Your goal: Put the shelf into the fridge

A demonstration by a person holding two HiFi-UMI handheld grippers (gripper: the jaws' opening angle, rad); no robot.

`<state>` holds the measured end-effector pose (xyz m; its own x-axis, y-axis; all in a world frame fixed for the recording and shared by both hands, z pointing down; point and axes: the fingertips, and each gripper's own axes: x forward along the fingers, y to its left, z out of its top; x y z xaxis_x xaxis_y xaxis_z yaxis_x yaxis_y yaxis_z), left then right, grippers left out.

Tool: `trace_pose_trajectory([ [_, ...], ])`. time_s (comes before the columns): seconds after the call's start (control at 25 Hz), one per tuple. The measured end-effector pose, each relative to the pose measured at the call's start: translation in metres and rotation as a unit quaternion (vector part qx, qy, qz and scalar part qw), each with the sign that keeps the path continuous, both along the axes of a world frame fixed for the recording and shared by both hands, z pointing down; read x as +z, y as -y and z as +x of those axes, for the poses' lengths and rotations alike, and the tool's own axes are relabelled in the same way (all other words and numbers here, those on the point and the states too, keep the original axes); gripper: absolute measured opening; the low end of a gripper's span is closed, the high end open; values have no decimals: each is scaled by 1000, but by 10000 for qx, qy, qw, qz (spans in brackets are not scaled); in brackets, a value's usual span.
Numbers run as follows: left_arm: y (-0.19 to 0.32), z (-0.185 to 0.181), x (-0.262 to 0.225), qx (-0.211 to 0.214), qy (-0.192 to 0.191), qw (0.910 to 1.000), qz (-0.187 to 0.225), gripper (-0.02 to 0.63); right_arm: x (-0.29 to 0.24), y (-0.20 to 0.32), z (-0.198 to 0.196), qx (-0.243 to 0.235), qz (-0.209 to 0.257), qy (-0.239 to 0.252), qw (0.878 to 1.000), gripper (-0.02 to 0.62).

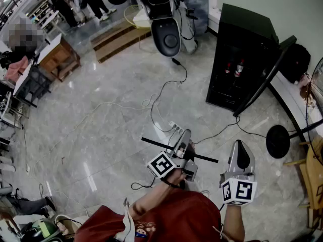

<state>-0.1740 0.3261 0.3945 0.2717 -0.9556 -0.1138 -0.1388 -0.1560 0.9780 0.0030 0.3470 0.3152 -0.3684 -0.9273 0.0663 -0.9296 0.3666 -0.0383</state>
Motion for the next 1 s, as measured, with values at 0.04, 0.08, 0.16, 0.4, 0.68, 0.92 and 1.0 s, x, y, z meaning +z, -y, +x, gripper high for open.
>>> trace_pose_trajectory([
  [0.04, 1, -4, 0, 7, 20, 10000, 14, 15, 0, 1, -4, 5, -2, -1, 10000, -2],
  [0.08, 3, -8, -1, 14, 30, 10000, 28, 15, 0, 2, -8, 10, -2, 0, 10000, -2],
  [0.16, 6, -17, -2, 25, 84, 9999, 57, 15, 0, 6, -16, 27, -6, 12, 10000, -2],
  [0.4, 27, -34, -5, 144, -46, 9998, 134, 15, 3, 22, -36, 176, -15, 19, 9998, -2],
  [0.68, 53, -55, 2, 425, 145, 9988, 177, 15, -2, 39, -54, 550, 56, 118, 9984, 0],
  [0.92, 72, -53, 8, 681, -61, 9976, 101, 15, 2, 47, -58, 812, 42, 126, 9966, -2],
  [1.0, 78, -47, 9, 740, -188, 9971, 75, 15, 6, 50, -54, 877, -12, 107, 9961, -1],
])
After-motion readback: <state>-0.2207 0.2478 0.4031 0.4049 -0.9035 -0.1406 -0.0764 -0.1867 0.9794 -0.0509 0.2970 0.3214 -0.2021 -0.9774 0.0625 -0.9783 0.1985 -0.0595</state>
